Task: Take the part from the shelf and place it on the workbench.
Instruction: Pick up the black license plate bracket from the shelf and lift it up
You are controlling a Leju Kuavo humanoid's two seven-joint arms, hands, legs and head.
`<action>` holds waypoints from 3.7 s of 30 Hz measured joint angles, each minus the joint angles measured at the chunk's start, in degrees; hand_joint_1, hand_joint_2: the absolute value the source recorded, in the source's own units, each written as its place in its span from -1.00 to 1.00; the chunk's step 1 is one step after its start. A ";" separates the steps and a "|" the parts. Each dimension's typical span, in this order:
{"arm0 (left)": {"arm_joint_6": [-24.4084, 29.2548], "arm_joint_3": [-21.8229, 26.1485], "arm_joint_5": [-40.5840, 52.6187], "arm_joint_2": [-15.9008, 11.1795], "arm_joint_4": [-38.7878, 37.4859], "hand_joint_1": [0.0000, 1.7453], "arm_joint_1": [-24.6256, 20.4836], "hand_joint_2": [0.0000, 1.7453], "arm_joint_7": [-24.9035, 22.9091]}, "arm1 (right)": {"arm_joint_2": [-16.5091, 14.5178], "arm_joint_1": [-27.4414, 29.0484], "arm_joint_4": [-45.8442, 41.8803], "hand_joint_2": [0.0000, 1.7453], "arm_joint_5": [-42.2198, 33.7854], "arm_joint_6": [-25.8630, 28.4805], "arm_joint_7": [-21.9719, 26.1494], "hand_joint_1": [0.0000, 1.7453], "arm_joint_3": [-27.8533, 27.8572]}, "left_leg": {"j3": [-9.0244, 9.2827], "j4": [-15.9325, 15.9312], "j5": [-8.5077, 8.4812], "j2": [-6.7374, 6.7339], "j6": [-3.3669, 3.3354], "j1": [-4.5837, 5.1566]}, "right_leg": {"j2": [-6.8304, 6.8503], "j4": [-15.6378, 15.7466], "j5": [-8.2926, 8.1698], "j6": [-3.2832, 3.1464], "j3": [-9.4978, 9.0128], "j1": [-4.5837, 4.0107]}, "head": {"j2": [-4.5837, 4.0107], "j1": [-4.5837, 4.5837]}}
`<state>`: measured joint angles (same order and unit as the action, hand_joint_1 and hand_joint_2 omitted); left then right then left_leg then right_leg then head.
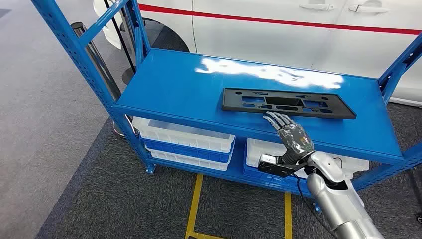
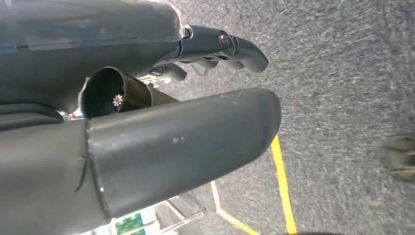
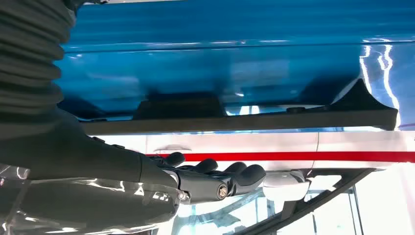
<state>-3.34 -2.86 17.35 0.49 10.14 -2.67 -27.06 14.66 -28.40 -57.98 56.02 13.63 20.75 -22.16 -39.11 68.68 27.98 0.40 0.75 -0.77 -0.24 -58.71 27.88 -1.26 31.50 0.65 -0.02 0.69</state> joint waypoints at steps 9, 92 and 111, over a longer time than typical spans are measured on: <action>-0.16 0.33 0.82 0.06 -0.11 -1.00 0.15 -1.00 0.18 | -1.41 -0.93 -1.34 1.00 -1.99 -0.13 -0.92 -1.00 -1.28 | 4.02 -10.49 -3.47 -0.25 -2.51 0.37 | 0.28 -0.90 2.62 2.43 -0.71 -0.22 | 0.01 0.11; 0.48 8.82 8.74 0.81 -0.22 -1.00 -0.11 -1.00 2.02 | -4.52 4.33 -11.96 1.00 -14.78 2.27 3.14 -1.00 10.65 | 4.43 -9.92 -3.24 -0.11 -2.02 0.09 | 0.18 1.20 0.39 2.38 -1.16 -0.31 | 0.00 -0.03; 0.28 10.94 11.06 0.82 -0.20 -1.00 -0.16 -1.00 2.91 | -0.70 3.46 -6.03 1.00 -6.21 -0.92 1.53 -1.00 6.24 | 4.41 -9.93 -3.23 -0.10 -2.02 0.09 | 0.18 1.20 0.40 2.37 -1.18 -0.33 | 0.00 -0.03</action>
<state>-3.06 8.08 28.41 1.31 9.94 -2.84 -24.15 13.96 -24.94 -64.00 49.81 12.71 22.28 -15.92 -34.70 58.75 24.74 0.30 -1.27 -0.68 -0.05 -57.52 28.28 1.11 30.32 0.33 -0.02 0.66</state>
